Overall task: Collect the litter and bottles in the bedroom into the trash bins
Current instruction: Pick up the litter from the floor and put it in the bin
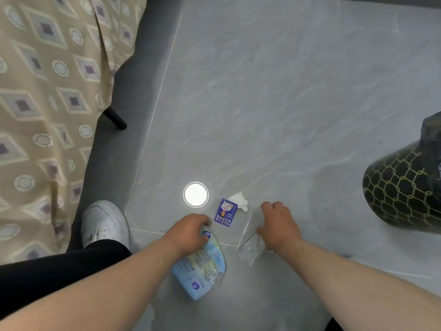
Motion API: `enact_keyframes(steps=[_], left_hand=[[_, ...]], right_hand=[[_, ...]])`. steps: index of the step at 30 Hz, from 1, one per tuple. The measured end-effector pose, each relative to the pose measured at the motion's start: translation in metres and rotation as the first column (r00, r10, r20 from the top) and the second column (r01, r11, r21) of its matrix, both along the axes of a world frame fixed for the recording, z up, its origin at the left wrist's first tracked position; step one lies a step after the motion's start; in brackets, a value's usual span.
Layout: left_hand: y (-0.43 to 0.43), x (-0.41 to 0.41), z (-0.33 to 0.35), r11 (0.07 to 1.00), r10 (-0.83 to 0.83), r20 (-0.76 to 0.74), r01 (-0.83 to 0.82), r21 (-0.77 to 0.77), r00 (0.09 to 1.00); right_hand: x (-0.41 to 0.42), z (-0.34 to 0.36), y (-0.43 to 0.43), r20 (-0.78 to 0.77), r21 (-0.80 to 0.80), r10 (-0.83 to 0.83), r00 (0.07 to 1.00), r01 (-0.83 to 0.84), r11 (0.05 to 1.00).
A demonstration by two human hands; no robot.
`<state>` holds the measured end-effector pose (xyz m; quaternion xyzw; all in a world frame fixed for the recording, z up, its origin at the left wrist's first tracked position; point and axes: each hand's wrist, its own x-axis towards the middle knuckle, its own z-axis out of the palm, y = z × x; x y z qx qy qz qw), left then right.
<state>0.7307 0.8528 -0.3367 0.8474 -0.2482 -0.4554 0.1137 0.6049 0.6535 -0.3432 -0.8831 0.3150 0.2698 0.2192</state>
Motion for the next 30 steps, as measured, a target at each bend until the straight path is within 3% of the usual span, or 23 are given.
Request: enact_keyframes(steps=[6,11,15,20,24,30], left_hand=[[-0.019,0.027,0.019,0.925,0.366,-0.126,-0.375,-0.058,0.922],[-0.034,0.046,0.045,0.771,0.590,-0.235,-0.625,-0.121,0.773],[-0.058,0.053,0.079,0.648,0.661,-0.342,-0.738,-0.190,0.668],[-0.113,0.050,0.139,0.595,0.643,-0.352,-0.733,-0.328,0.680],[-0.175,0.035,0.203,0.593,0.574,-0.320,-0.652,-0.472,0.754],[-0.279,-0.034,0.279,0.589,0.368,-0.377,-0.527,-0.613,0.850]], right_hand=[[0.005,0.005,-0.033,0.052,0.191,-0.257,0.965,0.243,0.951],[0.018,0.039,-0.066,0.143,0.316,-0.369,0.918,0.311,0.896],[0.029,0.100,-0.098,0.206,0.403,-0.423,0.882,0.318,0.858],[0.008,0.198,-0.151,0.380,0.419,-0.450,0.808,0.283,0.863],[-0.031,0.277,-0.206,0.538,0.455,-0.567,0.623,0.352,0.818],[-0.120,0.339,-0.291,0.610,0.681,-0.783,0.125,0.423,0.598]])
